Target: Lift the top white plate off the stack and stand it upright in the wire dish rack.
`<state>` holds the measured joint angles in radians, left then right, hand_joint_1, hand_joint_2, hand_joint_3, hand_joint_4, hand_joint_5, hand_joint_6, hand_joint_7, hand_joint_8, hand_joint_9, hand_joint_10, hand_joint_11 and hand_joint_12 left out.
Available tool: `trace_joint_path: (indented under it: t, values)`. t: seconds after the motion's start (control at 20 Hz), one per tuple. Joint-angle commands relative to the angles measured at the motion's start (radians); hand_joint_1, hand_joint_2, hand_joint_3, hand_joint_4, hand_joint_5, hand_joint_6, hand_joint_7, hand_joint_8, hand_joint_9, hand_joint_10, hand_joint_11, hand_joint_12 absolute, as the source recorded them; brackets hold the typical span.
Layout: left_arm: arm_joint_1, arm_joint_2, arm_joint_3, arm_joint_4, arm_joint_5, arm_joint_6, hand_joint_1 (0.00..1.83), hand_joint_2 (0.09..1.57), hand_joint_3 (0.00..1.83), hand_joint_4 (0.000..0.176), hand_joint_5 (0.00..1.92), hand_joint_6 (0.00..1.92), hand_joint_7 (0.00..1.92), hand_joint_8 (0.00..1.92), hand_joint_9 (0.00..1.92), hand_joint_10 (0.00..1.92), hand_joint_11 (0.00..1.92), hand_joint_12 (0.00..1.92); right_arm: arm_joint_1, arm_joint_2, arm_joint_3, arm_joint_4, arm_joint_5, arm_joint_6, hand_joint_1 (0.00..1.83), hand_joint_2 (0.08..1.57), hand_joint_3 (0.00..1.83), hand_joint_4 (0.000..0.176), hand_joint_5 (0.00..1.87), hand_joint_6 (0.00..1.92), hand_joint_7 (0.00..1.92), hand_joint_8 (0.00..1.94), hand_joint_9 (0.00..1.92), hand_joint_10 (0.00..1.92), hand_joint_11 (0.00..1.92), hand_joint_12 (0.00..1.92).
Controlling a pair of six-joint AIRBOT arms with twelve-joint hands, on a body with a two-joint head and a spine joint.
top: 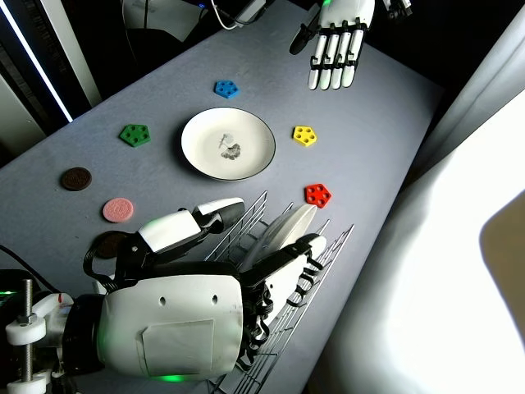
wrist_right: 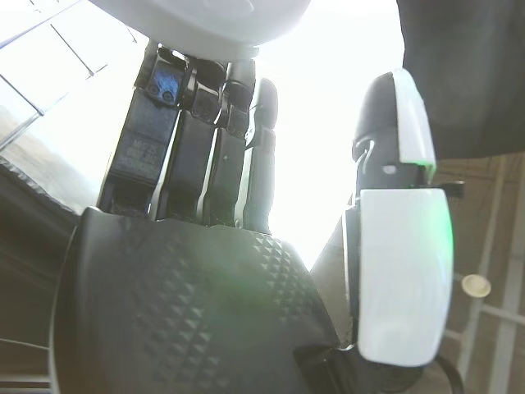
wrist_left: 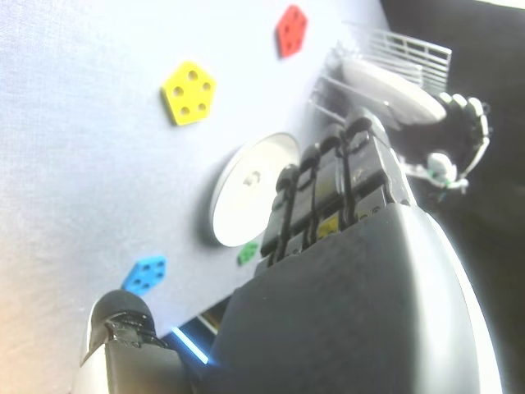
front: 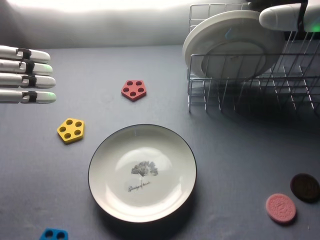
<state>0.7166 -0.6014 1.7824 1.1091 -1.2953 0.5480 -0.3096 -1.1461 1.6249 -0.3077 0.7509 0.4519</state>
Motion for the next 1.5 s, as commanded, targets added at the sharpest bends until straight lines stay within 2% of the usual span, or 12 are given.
trace_joint_path:
  t: [0.0,0.05,0.15,0.25,0.35,0.45,0.65,0.7,0.95,1.15,1.4,1.45]
  values:
    - [-0.017,0.011,-0.001,-0.085,-0.061,0.001,0.07,0.84,0.00,0.000,0.00,0.00,0.00,0.00,0.00,0.00,0.03,0.01,0.011,0.018,0.003,0.051,0.118,-0.003,0.85,1.01,0.00,0.025,0.52,0.00,0.63,0.00,0.71,0.00,0.85,0.21]
    - [-0.017,0.011,-0.001,-0.085,-0.061,0.001,0.07,0.84,0.00,0.000,0.00,0.00,0.00,0.00,0.00,0.00,0.03,0.01,0.011,0.018,0.000,0.051,0.128,-0.030,0.85,1.00,0.00,0.033,0.51,0.00,0.62,0.00,0.71,0.00,0.84,0.20]
    - [-0.017,0.011,0.002,-0.085,-0.059,0.001,0.08,0.84,0.00,0.000,0.00,0.00,0.00,0.00,0.00,0.00,0.00,0.00,0.012,0.018,-0.005,0.051,0.149,-0.069,0.85,0.99,0.00,0.032,0.52,0.00,0.61,0.00,0.66,0.00,0.77,0.17]
    - [-0.017,0.012,0.003,-0.086,-0.054,0.001,0.09,0.84,0.00,0.000,0.00,0.00,0.00,0.00,0.00,0.00,0.00,0.00,0.019,0.018,-0.006,0.051,0.158,-0.103,0.81,0.99,0.00,0.052,0.48,0.00,0.59,0.00,0.65,0.00,0.71,0.15]
    - [-0.017,0.012,0.004,-0.086,-0.054,0.001,0.10,0.84,0.00,0.000,0.00,0.00,0.00,0.00,0.00,0.00,0.01,0.00,0.028,0.018,-0.006,0.051,0.173,-0.121,0.79,0.99,0.00,0.043,0.48,0.00,0.58,0.00,0.60,0.00,0.64,0.12]
    - [-0.018,0.012,0.004,-0.087,-0.054,0.001,0.11,0.84,0.00,0.000,0.00,0.00,0.00,0.00,0.00,0.00,0.01,0.00,0.037,0.018,-0.004,0.052,0.182,-0.157,0.76,0.98,0.00,0.046,0.44,0.00,0.55,0.00,0.55,0.00,0.57,0.09]
    - [-0.018,0.013,0.003,-0.092,-0.054,0.001,0.08,0.84,0.00,0.000,0.00,0.00,0.00,0.00,0.00,0.00,0.03,0.01,0.064,0.018,-0.001,0.023,0.215,-0.182,0.77,0.96,0.00,0.030,0.38,0.00,0.46,0.00,0.45,0.00,0.46,0.04]
    - [-0.018,0.013,0.004,-0.093,-0.054,0.001,0.07,0.84,0.00,0.000,0.00,0.00,0.00,0.00,0.00,0.00,0.00,0.00,0.076,0.018,-0.003,0.008,0.230,-0.199,0.78,0.95,0.00,0.036,0.37,0.00,0.45,0.00,0.45,0.00,0.46,0.04]
    - [-0.018,0.013,0.003,-0.093,-0.060,0.003,0.07,0.84,0.00,0.000,0.00,0.00,0.00,0.00,0.00,0.00,0.01,0.00,0.154,0.022,-0.041,-0.162,0.311,-0.372,0.73,0.96,0.00,0.048,0.34,0.00,0.41,0.00,0.40,0.00,0.41,0.02]
    - [-0.018,0.013,0.004,-0.093,-0.055,0.010,0.07,0.84,0.00,0.000,0.00,0.00,0.00,0.00,0.00,0.00,0.01,0.00,0.195,0.026,-0.062,-0.261,0.381,-0.504,0.64,0.97,0.01,0.070,0.23,0.00,0.31,0.00,0.29,0.00,0.32,0.00]
    - [-0.018,0.013,0.004,-0.093,-0.054,0.010,0.08,0.85,0.00,0.000,0.00,0.00,0.00,0.00,0.00,0.00,0.00,0.00,0.202,0.037,-0.099,-0.412,0.430,-0.616,0.63,0.96,0.00,0.075,0.21,0.01,0.25,0.00,0.22,0.00,0.27,0.00]
    - [-0.018,0.013,0.004,-0.093,-0.053,0.010,0.08,0.84,0.00,0.000,0.00,0.00,0.00,0.00,0.00,0.00,0.02,0.01,0.202,0.039,-0.104,-0.438,0.430,-0.625,0.64,0.95,0.00,0.068,0.22,0.01,0.24,0.00,0.21,0.00,0.26,0.00]
